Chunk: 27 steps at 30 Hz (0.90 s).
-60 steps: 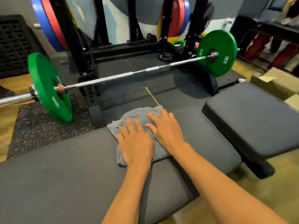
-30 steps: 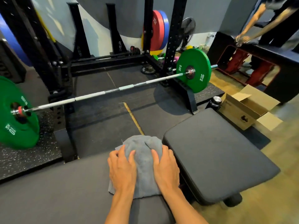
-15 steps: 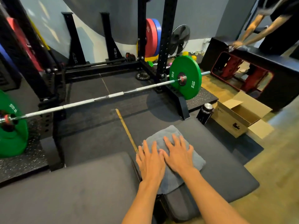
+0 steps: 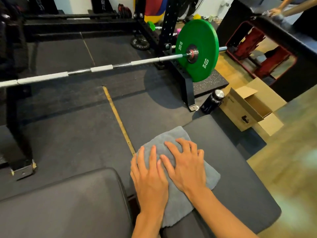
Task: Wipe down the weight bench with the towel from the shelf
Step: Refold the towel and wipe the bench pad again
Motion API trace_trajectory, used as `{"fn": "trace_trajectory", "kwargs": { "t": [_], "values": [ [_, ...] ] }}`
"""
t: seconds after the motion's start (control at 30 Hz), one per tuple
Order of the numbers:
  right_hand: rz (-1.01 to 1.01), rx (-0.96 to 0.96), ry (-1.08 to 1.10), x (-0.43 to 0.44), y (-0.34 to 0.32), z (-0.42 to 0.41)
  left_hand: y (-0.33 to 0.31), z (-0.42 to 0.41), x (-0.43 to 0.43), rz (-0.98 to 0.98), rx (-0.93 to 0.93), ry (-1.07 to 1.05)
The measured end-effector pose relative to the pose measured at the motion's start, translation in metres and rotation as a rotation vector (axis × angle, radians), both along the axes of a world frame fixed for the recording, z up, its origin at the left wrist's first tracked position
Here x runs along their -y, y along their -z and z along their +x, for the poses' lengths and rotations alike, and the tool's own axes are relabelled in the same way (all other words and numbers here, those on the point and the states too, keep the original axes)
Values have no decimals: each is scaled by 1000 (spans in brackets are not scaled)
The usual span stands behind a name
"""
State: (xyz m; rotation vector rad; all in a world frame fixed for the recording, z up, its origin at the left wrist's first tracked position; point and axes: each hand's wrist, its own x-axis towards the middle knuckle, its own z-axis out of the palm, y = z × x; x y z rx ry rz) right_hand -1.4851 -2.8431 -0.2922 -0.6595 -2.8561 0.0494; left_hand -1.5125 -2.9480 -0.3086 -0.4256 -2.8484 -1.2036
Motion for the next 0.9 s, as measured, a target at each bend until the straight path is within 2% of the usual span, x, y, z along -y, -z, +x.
{"fn": "trace_trajectory", "kwargs": {
  "t": [0.1, 0.2, 0.27, 0.37, 0.47, 0.57, 0.63, 0.73, 0.8, 0.9],
  "values": [
    [-15, -28, -94, -19, 0, -24, -1, -12, -17, -140, -11, -57],
    [-54, -31, -155, -39, 1, -48, -2, -31, -37, -356, 72, -96],
    [-73, -29, -199, -54, 3, -55, -5, -36, -52, -414, 68, -140],
    [-84, -44, -203, -99, 2, -44, -9, -29, -94, -440, 24, -105],
    [-81, -46, -109, -166, 2, -19, -9, -15, -158, -463, -24, 15],
    [-222, -31, 36, -212, 7, 10, -7, 0, -205, -457, -58, 140],
    [-342, -35, 111, -222, 11, 32, -7, 12, -220, -441, -74, 213],
    [-404, -10, 198, -219, 13, 82, -7, 52, -220, -415, -107, 304],
    [-386, 9, 223, -209, 12, 120, -6, 86, -210, -405, -125, 349],
    [-249, 34, 226, -183, 7, 166, -10, 132, -184, -399, -102, 385]
  ]
}}
